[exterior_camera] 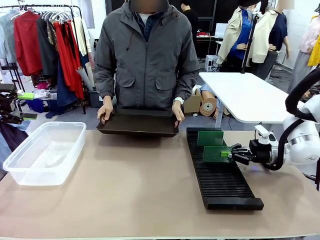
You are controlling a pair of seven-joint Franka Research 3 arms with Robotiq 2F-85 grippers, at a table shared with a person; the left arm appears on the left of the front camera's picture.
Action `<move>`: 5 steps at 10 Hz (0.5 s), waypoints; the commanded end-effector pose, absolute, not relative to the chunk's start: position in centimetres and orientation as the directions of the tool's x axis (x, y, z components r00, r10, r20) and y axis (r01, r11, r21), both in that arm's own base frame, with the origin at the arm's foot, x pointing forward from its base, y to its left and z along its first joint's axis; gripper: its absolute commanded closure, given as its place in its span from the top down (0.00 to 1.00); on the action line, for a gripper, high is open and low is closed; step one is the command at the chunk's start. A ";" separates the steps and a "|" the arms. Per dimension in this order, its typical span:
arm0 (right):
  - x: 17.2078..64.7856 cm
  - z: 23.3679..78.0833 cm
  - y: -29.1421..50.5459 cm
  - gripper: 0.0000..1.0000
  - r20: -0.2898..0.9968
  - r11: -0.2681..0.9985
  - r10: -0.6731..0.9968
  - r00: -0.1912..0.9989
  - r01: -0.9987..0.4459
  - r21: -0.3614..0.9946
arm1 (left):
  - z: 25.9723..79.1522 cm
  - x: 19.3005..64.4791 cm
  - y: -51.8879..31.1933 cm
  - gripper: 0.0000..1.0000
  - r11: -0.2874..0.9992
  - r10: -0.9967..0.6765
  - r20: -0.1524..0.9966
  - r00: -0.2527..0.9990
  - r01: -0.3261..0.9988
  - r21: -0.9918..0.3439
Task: Sort PCBs into racks and boxes based on the side picked up.
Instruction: If the short side of the Blank PCB is picked up, insert it into the PCB Rack ; if the long side is picked up, place it in the Organizing box.
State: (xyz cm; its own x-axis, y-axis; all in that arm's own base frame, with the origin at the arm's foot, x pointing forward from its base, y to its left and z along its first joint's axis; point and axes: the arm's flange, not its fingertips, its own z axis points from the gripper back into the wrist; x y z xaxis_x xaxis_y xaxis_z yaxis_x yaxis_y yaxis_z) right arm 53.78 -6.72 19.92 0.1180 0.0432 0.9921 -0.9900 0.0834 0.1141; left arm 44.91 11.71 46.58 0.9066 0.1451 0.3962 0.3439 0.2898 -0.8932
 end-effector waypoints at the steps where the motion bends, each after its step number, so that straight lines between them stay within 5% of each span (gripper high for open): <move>1: 55.1 17.3 -6.6 0.00 0.978 0.126 0.149 0.145 -0.984 0.127 | 46.7 44.8 11.7 1.00 0.290 0.148 0.388 0.910 0.335 -0.896; 5: 55.4 17.7 -6.3 0.03 0.979 0.128 0.143 0.143 -0.984 0.125 | 46.7 44.8 11.7 1.00 0.290 0.148 0.388 0.910 0.335 -0.896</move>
